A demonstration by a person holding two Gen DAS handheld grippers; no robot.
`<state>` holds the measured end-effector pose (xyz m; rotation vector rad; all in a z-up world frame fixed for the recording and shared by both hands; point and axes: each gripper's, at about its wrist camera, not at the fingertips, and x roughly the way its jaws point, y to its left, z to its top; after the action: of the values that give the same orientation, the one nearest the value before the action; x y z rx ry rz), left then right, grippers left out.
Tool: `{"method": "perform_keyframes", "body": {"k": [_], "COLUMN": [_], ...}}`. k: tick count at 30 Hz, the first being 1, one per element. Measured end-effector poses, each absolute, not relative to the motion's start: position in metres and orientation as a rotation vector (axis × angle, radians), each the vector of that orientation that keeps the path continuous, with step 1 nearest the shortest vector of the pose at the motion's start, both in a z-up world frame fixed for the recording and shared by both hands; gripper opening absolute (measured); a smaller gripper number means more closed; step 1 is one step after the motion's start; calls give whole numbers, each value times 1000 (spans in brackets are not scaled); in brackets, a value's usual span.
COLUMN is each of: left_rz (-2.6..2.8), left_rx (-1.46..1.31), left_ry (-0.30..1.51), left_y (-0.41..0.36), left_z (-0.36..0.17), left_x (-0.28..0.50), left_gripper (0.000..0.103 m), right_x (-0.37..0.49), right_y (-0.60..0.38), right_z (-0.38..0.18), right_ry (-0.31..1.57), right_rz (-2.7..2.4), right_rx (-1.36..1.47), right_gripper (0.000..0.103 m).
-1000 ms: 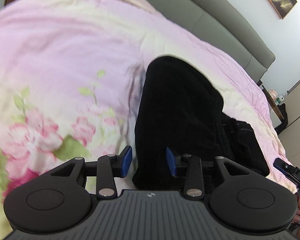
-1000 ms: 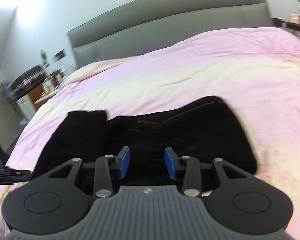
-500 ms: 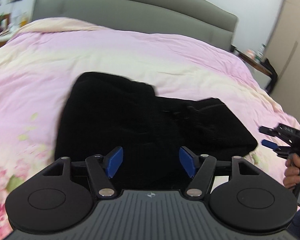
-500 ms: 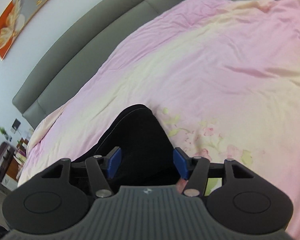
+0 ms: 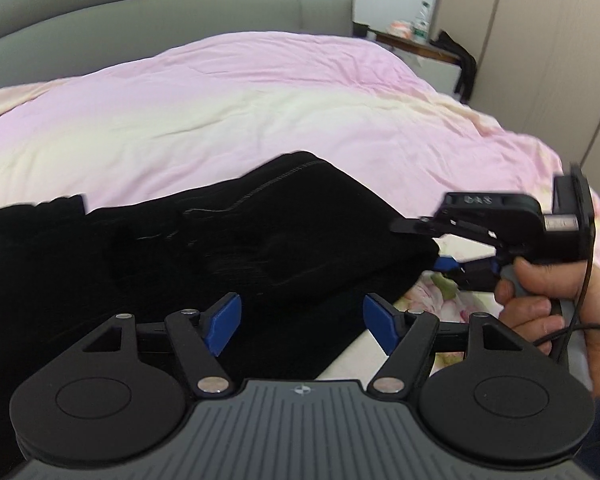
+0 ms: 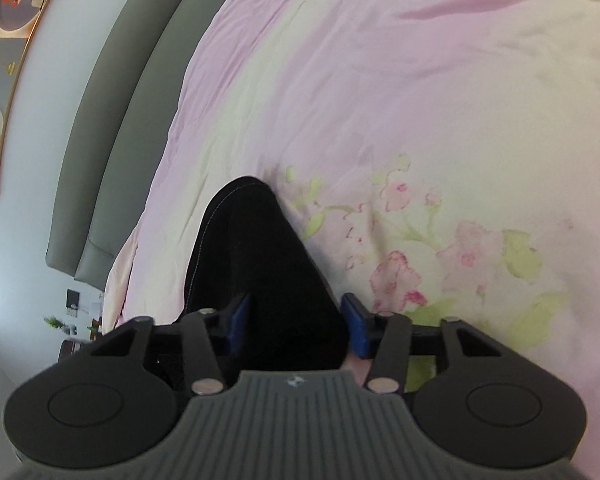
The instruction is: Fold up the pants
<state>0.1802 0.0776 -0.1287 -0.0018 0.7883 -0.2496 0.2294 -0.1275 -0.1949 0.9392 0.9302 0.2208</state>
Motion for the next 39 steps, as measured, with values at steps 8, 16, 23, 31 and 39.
{"method": "perform_keyframes", "body": {"k": [8,16,23,31,39], "left_rz": [-307,-298,-232,-220,-242], "left_rx": [271,553,629,373,324], "left_ry": [719,638,637,663,612], "left_y": [16,-35,-48,-19,-4], "left_z": [-141,-165,-186,-168,-155], "left_x": [191,196,212,227,212], "left_gripper": [84,88,78,30,28], "right_x": [232,232,228,232,240], "right_y": [-131,-130,-134,-135,-160], "right_z": [-182,-173,-171,-176,-186], "right_ry": [888,847,847,844,778], "right_rz": [352,465,511,520,476], "right_rx": [1022,1095,1119,1146,1302], "right_gripper": [25,24,24,29,66]}}
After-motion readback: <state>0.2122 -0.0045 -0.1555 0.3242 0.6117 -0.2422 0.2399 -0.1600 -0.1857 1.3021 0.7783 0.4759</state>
